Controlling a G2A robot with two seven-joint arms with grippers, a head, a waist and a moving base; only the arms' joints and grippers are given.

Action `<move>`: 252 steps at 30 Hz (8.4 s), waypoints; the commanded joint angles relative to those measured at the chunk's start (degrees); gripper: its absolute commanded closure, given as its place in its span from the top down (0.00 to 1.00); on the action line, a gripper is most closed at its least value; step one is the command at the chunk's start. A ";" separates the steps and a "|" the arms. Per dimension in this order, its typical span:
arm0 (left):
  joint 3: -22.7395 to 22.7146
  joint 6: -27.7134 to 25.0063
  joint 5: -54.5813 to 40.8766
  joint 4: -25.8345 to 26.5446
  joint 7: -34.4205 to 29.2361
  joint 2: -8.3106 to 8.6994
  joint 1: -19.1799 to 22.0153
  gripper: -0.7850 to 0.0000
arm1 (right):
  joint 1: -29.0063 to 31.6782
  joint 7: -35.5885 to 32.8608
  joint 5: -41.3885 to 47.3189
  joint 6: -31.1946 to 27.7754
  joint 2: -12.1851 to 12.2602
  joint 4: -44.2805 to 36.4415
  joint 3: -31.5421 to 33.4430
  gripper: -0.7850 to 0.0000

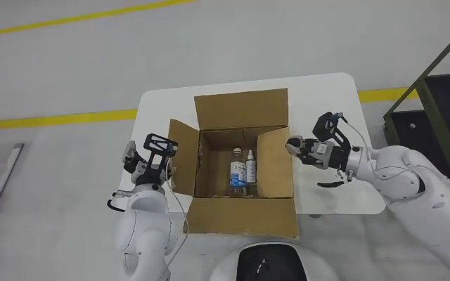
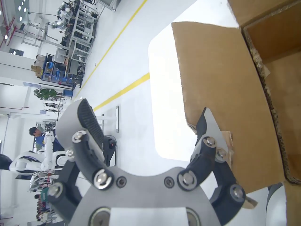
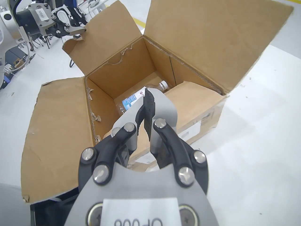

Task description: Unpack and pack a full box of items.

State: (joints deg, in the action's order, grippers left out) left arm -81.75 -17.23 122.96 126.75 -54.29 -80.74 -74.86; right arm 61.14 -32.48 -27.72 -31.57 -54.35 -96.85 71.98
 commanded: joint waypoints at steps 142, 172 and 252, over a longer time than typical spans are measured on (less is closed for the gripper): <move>14.38 32.26 -95.27 -31.48 0.46 -2.73 14.14 1.00 | 8.23 0.06 -3.74 4.21 -0.86 2.59 3.50 0.00; 14.02 33.61 -107.81 -33.44 0.02 -1.77 15.49 1.00 | 4.50 1.11 -4.38 4.30 -2.55 7.03 -3.31 0.00; 22.21 33.03 -87.06 -26.12 -0.47 1.27 22.83 1.00 | 7.31 -3.66 9.58 13.76 0.03 3.60 13.99 0.00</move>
State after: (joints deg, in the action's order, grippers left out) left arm -58.99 14.91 33.37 99.67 -54.09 -79.74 -51.38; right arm 68.04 -36.17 -18.13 -18.06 -54.36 -92.89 85.63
